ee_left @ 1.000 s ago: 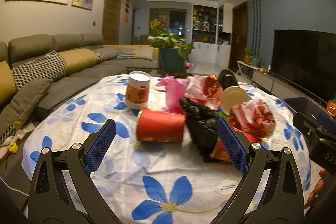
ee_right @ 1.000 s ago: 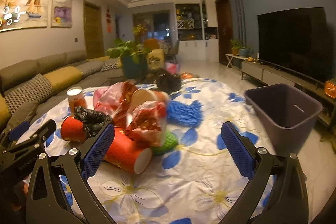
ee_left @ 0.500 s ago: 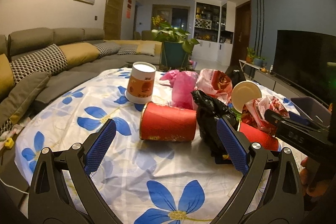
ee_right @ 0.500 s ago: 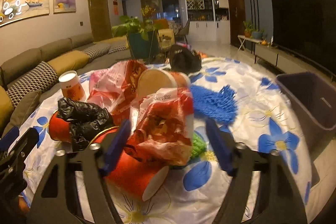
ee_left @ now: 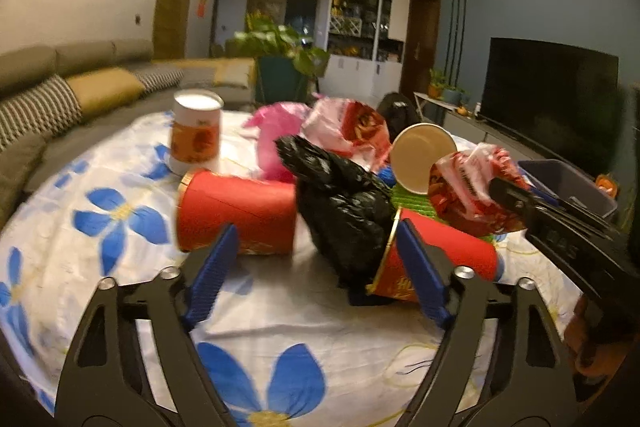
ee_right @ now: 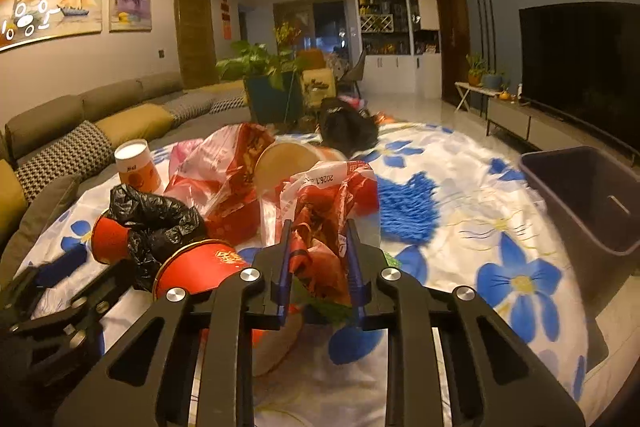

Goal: Collect trash
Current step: 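Grasp the black plastic bag with the left tool while the right tool grasps the red snack bag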

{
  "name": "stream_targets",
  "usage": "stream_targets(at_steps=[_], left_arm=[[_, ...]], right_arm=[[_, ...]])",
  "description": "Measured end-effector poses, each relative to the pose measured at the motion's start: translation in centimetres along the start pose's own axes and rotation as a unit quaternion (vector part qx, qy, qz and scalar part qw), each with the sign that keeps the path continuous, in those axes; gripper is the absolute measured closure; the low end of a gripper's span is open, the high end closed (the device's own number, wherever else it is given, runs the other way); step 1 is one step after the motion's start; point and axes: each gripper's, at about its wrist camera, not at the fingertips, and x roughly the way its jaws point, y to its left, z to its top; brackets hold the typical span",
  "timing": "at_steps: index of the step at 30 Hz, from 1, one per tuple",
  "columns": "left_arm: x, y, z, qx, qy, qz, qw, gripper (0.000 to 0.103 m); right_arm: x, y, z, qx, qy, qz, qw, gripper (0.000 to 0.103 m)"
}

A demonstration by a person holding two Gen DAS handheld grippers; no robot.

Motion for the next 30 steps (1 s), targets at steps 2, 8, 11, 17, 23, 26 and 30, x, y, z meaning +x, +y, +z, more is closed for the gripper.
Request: stream_targets(at_steps=[2,8,11,17,23,26,30], left_arm=[[1.0,0.0,0.2,-0.015,0.014,-0.015,0.9997,0.032],[2.9,-1.0,0.6,-0.023,0.040,-0.043,0.9980,0.064],[3.1,-1.4,1.2,-0.023,0.037,-0.051,0.9977,0.081],[2.7,-1.6,1.7,-0.020,0.025,-0.057,0.9978,0.099],[0.2,-1.4,3.3,-0.026,-0.017,-0.060,0.9977,0.100],[-1.2,-1.2,4.4,-0.027,-0.038,-0.064,0.9969,0.100],[-3.0,-1.6,5.7,-0.019,-0.063,-0.075,0.9950,0.100]], right_arm=[[-0.7,-0.3,0.0,-0.001,-0.008,-0.005,1.000,0.079],[-2.0,-1.2,-0.4,-0.004,-0.019,-0.010,1.000,0.079],[-2.4,-1.5,-0.5,-0.002,-0.020,-0.011,1.000,0.079],[-2.7,-1.7,-0.6,-0.003,-0.023,-0.012,1.000,0.079],[-2.9,-1.8,-0.7,0.001,-0.025,-0.014,1.000,0.079],[-3.3,-2.0,-0.5,0.003,-0.030,-0.014,0.999,0.079],[-4.2,-2.6,-0.1,0.010,-0.043,-0.017,0.999,0.079]])
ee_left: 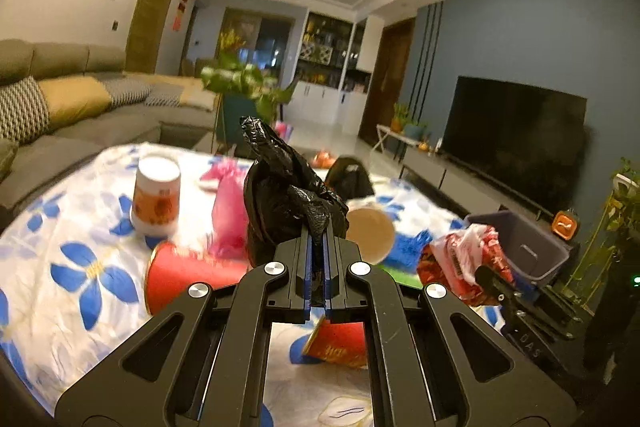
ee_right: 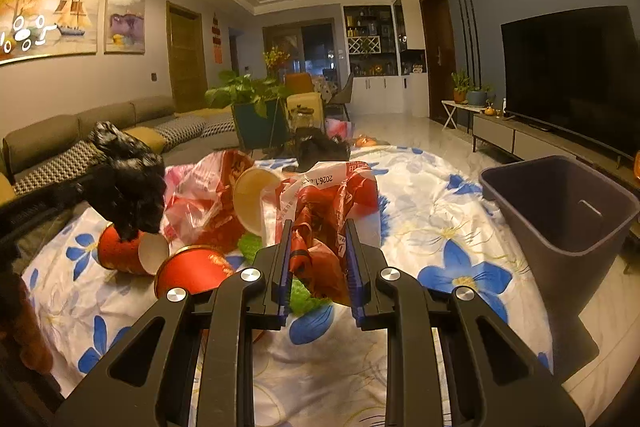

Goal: Collect trash
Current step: 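Grasp the black plastic bag with the left tool while the right tool grasps the red snack bag, then carry the black bag and snack bag over the grey bin with both tools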

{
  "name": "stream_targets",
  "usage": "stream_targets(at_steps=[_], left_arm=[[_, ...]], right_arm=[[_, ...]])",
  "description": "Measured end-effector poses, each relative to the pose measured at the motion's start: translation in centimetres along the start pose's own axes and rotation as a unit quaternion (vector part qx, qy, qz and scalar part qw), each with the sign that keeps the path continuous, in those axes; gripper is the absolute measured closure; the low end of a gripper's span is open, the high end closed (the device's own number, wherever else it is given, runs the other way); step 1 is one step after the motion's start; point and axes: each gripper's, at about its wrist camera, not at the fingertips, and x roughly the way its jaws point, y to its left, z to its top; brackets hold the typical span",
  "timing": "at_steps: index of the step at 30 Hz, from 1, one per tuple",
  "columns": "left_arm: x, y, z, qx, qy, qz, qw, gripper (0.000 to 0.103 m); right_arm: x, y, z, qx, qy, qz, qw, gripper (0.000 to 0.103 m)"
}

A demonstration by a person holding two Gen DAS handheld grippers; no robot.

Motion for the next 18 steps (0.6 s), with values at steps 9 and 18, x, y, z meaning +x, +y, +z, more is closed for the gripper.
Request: stream_targets(at_steps=[9,18], left_arm=[[0.0,-4.4,2.7,0.026,-0.014,-0.062,0.9976,0.100],[4.9,-14.7,3.8,0.082,-0.011,-0.154,0.9845,0.100]], right_arm=[[-3.1,-3.5,2.6,0.000,-0.057,-0.056,0.997,0.079],[-5.2,-10.6,5.3,0.011,-0.110,-0.170,0.979,0.079]])
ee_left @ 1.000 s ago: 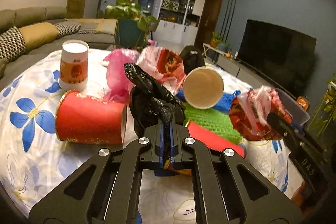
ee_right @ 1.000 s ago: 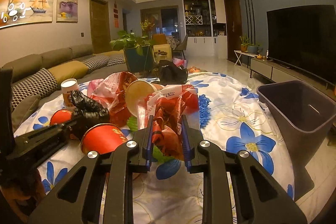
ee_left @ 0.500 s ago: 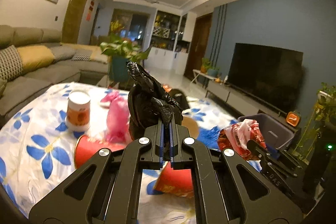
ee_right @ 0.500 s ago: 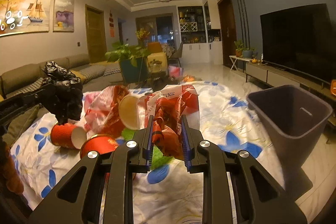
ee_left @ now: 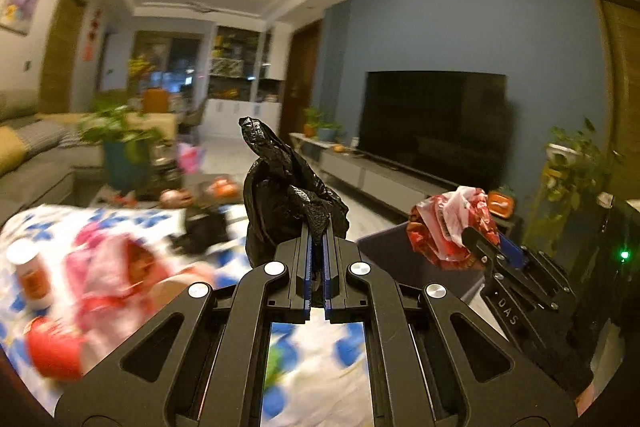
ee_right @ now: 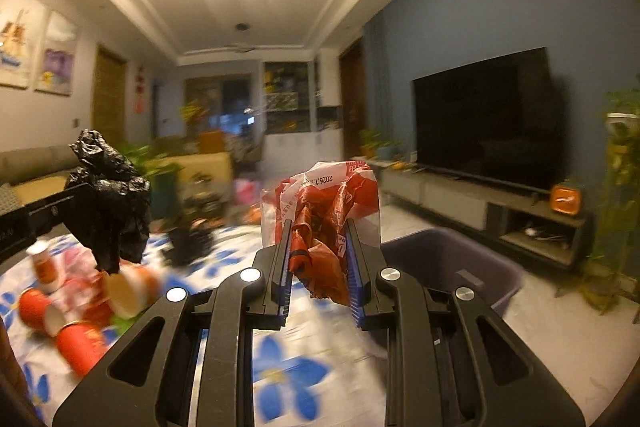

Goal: Collect trash
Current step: 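Carry the black bag and snack bag over the grey bin with both tools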

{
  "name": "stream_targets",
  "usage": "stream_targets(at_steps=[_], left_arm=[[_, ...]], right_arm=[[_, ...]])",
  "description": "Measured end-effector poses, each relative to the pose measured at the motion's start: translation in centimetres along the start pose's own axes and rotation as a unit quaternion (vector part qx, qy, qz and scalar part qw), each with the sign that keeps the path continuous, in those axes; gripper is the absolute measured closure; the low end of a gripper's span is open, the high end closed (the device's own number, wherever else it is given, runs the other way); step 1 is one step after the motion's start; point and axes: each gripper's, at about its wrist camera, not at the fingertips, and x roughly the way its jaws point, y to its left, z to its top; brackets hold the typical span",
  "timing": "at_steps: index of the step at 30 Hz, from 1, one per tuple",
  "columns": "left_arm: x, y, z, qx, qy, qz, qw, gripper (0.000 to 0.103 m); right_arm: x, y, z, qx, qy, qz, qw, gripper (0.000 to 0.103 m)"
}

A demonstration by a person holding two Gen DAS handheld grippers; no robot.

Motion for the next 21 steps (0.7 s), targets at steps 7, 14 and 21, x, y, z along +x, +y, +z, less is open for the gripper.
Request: stream_targets(at_steps=[7,14,21], left_arm=[[7.0,-5.6,0.2,0.025,0.016,-0.070,0.9971,0.100],[13.6,-8.2,-1.1,0.026,0.050,-0.105,0.9929,0.100],[16.8,-9.6,-1.9,0.030,0.058,-0.120,0.9906,0.099]], right_arm=[[1.2,-4.2,0.2,0.009,-0.017,-0.058,0.998,0.079],[3.0,-6.6,-0.4,0.023,-0.012,-0.082,0.996,0.078],[5.0,-8.2,-0.6,0.022,-0.005,-0.095,0.995,0.077]])
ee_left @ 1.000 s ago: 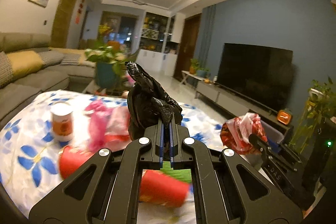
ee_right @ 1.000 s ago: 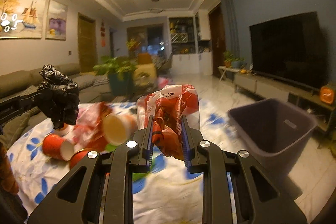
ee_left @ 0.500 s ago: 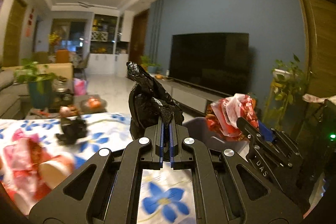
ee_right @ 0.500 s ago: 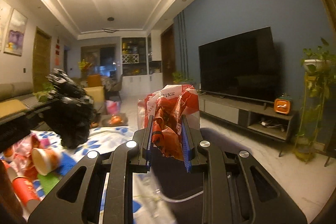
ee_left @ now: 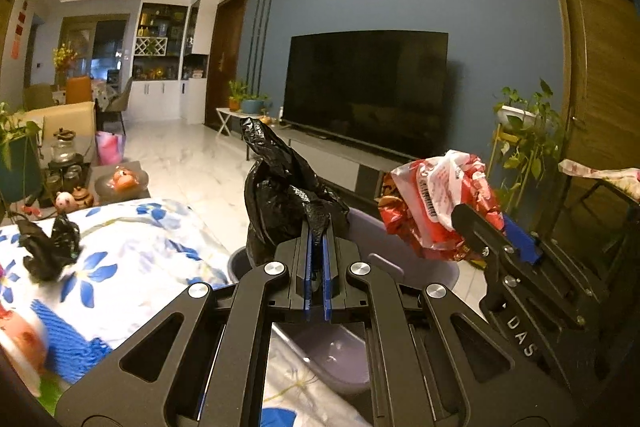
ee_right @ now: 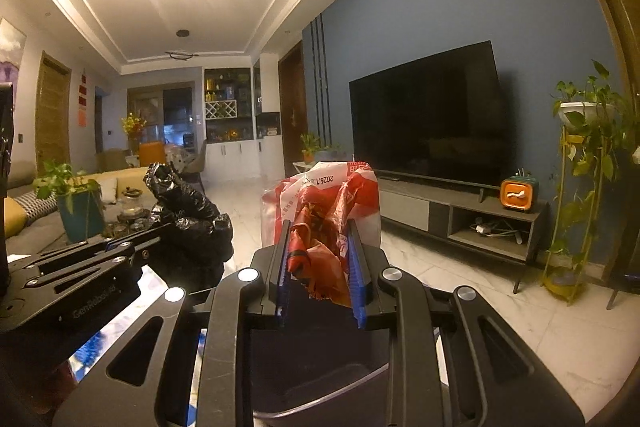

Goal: Collect trash
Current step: 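Carry the black bag and snack bag over the grey bin with both tools, then open both tools to drop the bags into the grey bin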

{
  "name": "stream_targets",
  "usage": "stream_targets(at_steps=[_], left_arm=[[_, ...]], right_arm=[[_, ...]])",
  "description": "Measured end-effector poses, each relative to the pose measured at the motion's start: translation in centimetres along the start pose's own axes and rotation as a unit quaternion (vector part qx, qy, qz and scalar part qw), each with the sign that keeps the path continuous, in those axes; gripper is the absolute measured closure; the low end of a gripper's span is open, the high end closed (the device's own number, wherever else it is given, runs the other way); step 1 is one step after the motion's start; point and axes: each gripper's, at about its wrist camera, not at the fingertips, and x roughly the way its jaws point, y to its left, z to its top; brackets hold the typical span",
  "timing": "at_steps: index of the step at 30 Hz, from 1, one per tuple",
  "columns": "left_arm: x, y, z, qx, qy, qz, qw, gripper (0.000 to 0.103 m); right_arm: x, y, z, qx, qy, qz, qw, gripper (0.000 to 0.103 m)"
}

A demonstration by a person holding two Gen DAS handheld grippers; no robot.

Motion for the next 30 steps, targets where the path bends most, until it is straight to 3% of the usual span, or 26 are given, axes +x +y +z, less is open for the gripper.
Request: stream_targets(at_steps=[21,25,30], left_arm=[[3.8,-1.2,-0.5,-0.005,0.029,-0.018,0.9994,0.099],[4.1,-1.3,-0.4,-0.012,0.034,-0.025,0.9990,0.099],[4.3,-0.6,-0.6,-0.025,0.041,-0.022,0.9986,0.079]], right_arm=[[2.8,-0.1,0.4,0.011,0.017,-0.006,1.000,0.075],[3.1,-0.4,0.3,0.017,0.013,-0.004,1.000,0.060],[3.0,-1.1,0.6,0.034,0.010,-0.007,0.999,0.053]])
